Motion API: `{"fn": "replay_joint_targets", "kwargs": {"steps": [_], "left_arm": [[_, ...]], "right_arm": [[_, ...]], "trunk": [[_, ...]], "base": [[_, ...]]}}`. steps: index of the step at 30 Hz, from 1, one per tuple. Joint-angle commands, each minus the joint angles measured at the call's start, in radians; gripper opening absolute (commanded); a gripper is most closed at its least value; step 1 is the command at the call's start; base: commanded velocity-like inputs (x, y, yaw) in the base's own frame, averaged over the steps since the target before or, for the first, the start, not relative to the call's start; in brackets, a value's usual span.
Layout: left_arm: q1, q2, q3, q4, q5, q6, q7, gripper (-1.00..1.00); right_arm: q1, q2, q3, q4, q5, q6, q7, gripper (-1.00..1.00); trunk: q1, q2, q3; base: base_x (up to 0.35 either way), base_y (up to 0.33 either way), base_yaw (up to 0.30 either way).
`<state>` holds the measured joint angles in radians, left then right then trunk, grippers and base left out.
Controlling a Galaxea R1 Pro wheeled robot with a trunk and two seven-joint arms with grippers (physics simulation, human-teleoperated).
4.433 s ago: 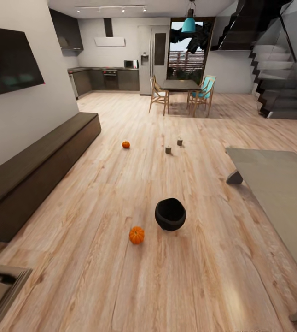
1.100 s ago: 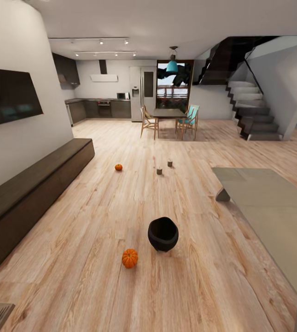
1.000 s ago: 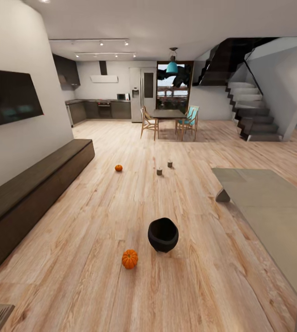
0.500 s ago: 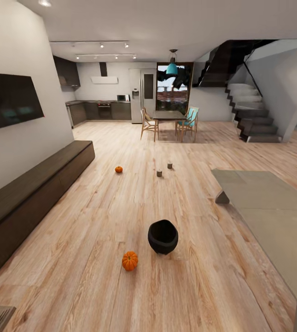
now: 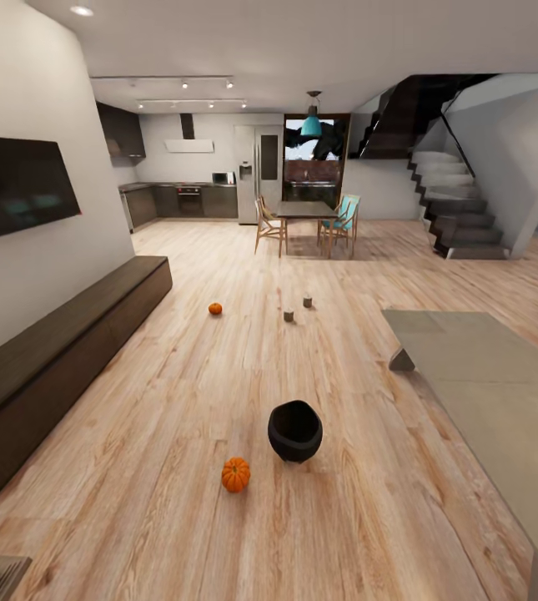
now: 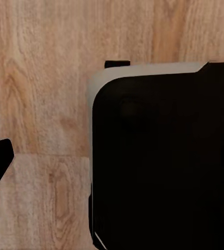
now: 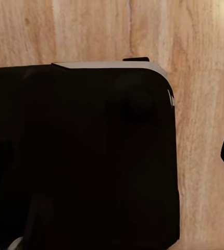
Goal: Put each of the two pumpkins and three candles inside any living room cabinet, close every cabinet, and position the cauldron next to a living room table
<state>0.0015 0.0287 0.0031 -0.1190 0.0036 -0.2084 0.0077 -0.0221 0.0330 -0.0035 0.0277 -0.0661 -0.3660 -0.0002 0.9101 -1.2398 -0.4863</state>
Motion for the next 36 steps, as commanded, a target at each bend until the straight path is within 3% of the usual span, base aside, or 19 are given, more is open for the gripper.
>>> {"fn": "replay_joint_targets", "kwargs": {"steps": [1, 7, 10, 14, 15, 20, 22, 24, 26, 31, 36], "left_arm": [[-0.001, 0.001, 0.000, -0.028, 0.001, 0.002, 0.014, 1.00], [-0.018, -0.001, 0.002, -0.075, 0.003, 0.035, 0.146, 1.00], [-0.065, -0.005, 0.002, -0.096, 0.005, 0.110, 0.176, 1.00], [-0.147, -0.011, 0.004, -0.142, 0.005, 0.264, 0.185, 1.00], [-0.169, -0.013, 0.004, -0.168, 0.005, 0.312, 0.187, 1.00], [-0.252, -0.039, 0.004, -0.336, 0.024, 0.511, 0.191, 1.00], [-0.288, -0.048, 0.004, -0.379, 0.032, 0.562, 0.193, 1.00], [-0.319, -0.053, 0.004, -0.393, 0.037, 0.582, 0.193, 1.00], [-0.334, -0.052, 0.003, -0.396, 0.050, 0.582, 0.192, 1.00], [-0.342, -0.048, 0.003, -0.386, 0.104, 0.527, 0.191, 1.00], [-0.342, -0.047, 0.005, -0.326, 0.115, 0.467, 0.192, 1.00]], "right_arm": [[-0.001, 0.001, 0.000, 0.004, -0.006, -0.002, 0.001, 1.00], [-0.001, 0.001, 0.000, 0.003, -0.007, -0.005, 0.004, 1.00], [-0.001, 0.002, 0.000, 0.002, -0.007, -0.001, 0.004, 1.00], [-0.011, 0.001, -0.002, -0.050, -0.010, 0.049, -0.004, 1.00], [-0.019, 0.001, -0.003, -0.106, -0.012, 0.100, -0.010, 1.00], [-0.030, 0.001, -0.004, -0.542, -0.064, 0.558, -0.115, 1.00], [-0.033, 0.001, -0.004, -0.708, -0.076, 0.697, -0.167, 1.00], [-0.036, 0.001, -0.004, -0.824, -0.089, 0.771, -0.199, 1.00], [-0.038, 0.001, -0.004, -0.876, -0.109, 0.796, -0.211, 1.00], [-0.039, 0.000, -0.002, -0.899, -0.129, 0.794, -0.214, 1.00], [-0.039, 0.001, 0.003, -0.903, -0.130, 0.784, -0.213, 1.00]], "trunk": [[-0.004, 0.007, 0.002], [-0.027, 0.049, 0.021], [-0.038, 0.070, 0.031], [-0.054, 0.098, 0.043], [-0.058, 0.105, 0.046], [-0.077, 0.140, 0.062], [-0.084, 0.154, 0.068], [-0.092, 0.168, 0.075], [-0.100, 0.182, 0.081], [-0.119, 0.217, 0.096], [-0.138, 0.252, 0.112]], "base": [[0.000, 0.000, 0.000], [0.000, 0.000, 0.000], [0.000, 0.000, 0.000], [0.000, 0.000, 0.000], [0.000, 0.000, 0.000], [0.000, 0.000, 0.000], [0.000, 0.000, 0.000], [0.000, 0.000, 0.000], [0.000, 0.000, 0.000], [0.000, 0.000, 0.000], [0.000, 0.000, 0.000]]}}
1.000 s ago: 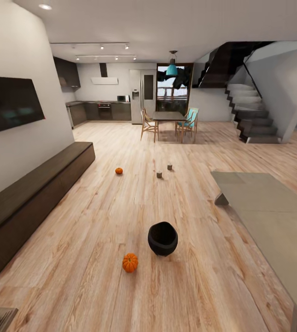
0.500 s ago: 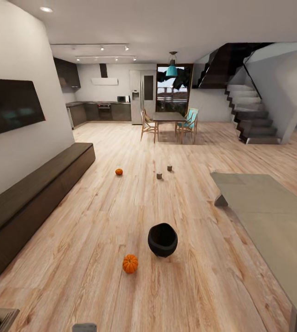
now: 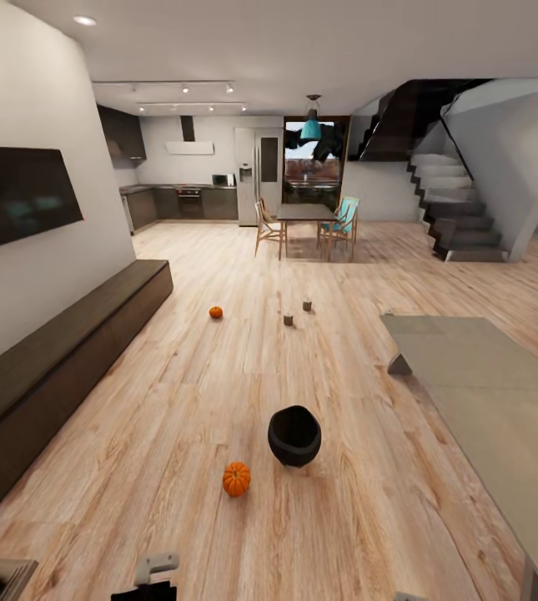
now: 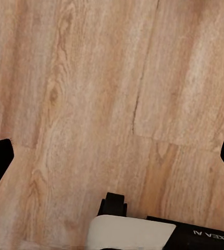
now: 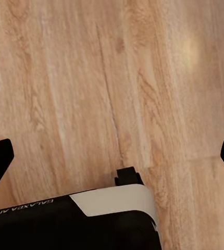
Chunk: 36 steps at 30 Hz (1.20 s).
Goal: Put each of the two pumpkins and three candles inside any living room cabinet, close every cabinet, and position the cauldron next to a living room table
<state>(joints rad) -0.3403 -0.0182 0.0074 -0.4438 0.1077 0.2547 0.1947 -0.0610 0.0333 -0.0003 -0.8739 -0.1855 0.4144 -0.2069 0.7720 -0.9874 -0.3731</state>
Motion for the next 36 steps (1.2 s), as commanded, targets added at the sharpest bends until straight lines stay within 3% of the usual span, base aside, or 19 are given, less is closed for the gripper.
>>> {"fn": "replay_joint_targets", "kwargs": {"steps": [1, 8, 31, 36], "left_arm": [[0.000, 0.000, 0.000, 0.016, 0.010, -0.012, 0.004, 1.00], [0.000, 0.000, -0.001, 0.055, 0.013, -0.095, 0.002, 1.00], [0.005, -0.007, -0.011, 0.051, 0.005, -0.127, 0.001, 1.00], [0.008, -0.010, -0.012, 0.048, 0.008, -0.148, -0.012, 1.00]], "right_arm": [[0.000, 0.000, 0.001, -0.001, -0.009, -0.011, -0.007, 1.00], [0.000, 0.000, 0.003, 0.004, -0.007, -0.064, -0.013, 1.00], [0.000, 0.000, 0.005, 0.003, -0.009, -0.089, -0.013, 1.00], [0.000, -0.001, 0.003, 0.003, -0.009, -0.092, -0.009, 1.00]], "trunk": [[-0.004, 0.006, 0.002], [-0.031, 0.055, 0.024], [-0.119, 0.216, 0.096], [-0.119, 0.216, 0.096]], "base": [[0.000, 0.000, 0.000], [0.000, 0.000, 0.000], [0.000, 0.000, 0.000], [0.000, 0.000, 0.000]]}}
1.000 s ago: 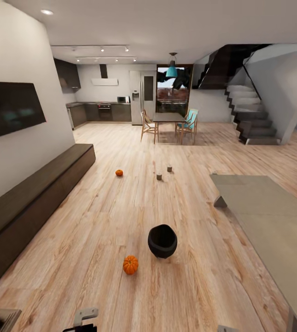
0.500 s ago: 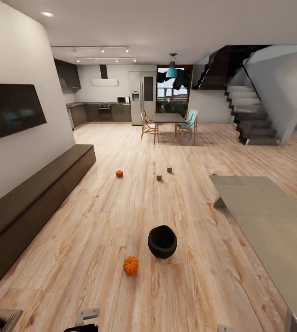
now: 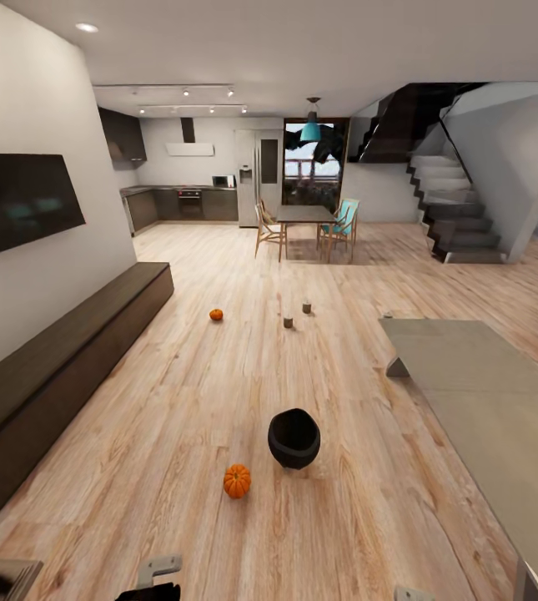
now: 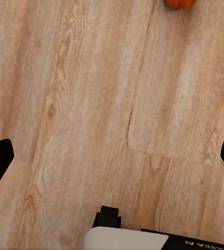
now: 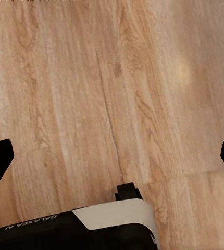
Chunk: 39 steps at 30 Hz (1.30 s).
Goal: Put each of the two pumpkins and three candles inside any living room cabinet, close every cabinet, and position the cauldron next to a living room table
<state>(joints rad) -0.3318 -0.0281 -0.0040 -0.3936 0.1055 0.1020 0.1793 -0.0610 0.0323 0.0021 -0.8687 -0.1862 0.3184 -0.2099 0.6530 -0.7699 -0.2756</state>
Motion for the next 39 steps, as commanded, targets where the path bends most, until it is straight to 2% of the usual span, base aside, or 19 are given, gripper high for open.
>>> {"fn": "replay_joint_targets", "kwargs": {"steps": [1, 7, 12, 21, 39], "left_arm": [[0.000, 0.000, -0.003, -0.008, 0.009, 0.009, 0.003, 1.00], [-0.001, 0.000, -0.005, -0.027, 0.029, 0.030, -0.005, 1.00], [-0.001, 0.004, -0.018, -0.023, 0.029, 0.028, -0.007, 1.00], [-0.001, 0.009, -0.019, -0.016, 0.030, 0.015, -0.004, 1.00], [-0.001, 0.012, -0.019, 0.020, 0.023, -0.028, -0.004, 1.00]], "right_arm": [[0.000, 0.000, 0.000, -0.002, -0.009, 0.003, -0.005, 1.00], [0.000, 0.000, -0.001, -0.001, -0.009, 0.003, -0.005, 1.00], [0.000, 0.001, -0.001, -0.001, -0.009, 0.003, -0.005, 1.00], [0.000, 0.001, 0.002, -0.001, -0.008, 0.000, -0.004, 1.00], [0.000, 0.001, 0.004, -0.001, -0.003, -0.001, -0.003, 1.00]], "trunk": [[0.000, -0.001, -0.001], [0.000, -0.001, -0.001], [0.000, -0.001, -0.001], [0.000, -0.001, -0.001], [0.000, -0.001, -0.001]], "base": [[0.000, 0.000, 0.000], [0.014, -0.013, 0.000], [0.166, -0.217, 0.000], [0.062, -0.250, 0.000], [0.190, -0.065, 0.031]]}}
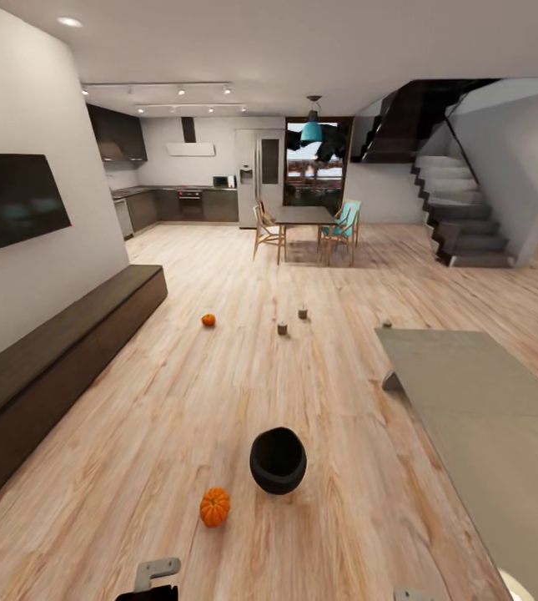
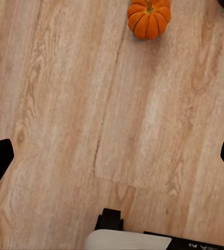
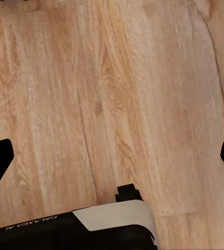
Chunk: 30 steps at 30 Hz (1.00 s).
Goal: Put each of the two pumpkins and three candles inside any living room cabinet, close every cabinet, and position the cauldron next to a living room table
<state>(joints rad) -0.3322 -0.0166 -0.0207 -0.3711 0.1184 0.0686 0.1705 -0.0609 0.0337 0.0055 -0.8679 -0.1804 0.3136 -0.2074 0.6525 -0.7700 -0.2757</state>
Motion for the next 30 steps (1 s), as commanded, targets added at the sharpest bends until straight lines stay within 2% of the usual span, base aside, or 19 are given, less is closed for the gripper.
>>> {"fn": "replay_joint_targets", "kwargs": {"steps": [1, 7, 23, 30], "left_arm": [[0.000, 0.001, -0.002, 0.000, 0.010, 0.005, 0.004, 1.00], [0.000, 0.000, -0.004, 0.003, 0.009, 0.004, 0.004, 1.00], [0.001, -0.001, -0.004, 0.010, 0.009, 0.005, 0.004, 1.00], [0.000, -0.001, -0.004, 0.015, 0.008, 0.004, 0.004, 1.00]], "right_arm": [[0.000, 0.000, 0.001, -0.002, -0.008, 0.004, -0.006, 1.00], [0.000, 0.000, 0.001, -0.002, -0.008, 0.004, -0.006, 1.00], [0.000, 0.000, 0.001, -0.002, -0.008, 0.004, -0.006, 1.00], [0.000, 0.000, 0.001, -0.002, -0.008, 0.004, -0.006, 1.00]], "trunk": [[0.001, -0.001, -0.001], [0.001, -0.001, -0.001], [0.001, -0.001, -0.001], [0.001, -0.001, -0.001]], "base": [[0.281, -0.116, 0.050], [0.287, -0.126, 0.014], [0.319, -0.014, 0.046], [0.258, -0.196, 0.116]]}}
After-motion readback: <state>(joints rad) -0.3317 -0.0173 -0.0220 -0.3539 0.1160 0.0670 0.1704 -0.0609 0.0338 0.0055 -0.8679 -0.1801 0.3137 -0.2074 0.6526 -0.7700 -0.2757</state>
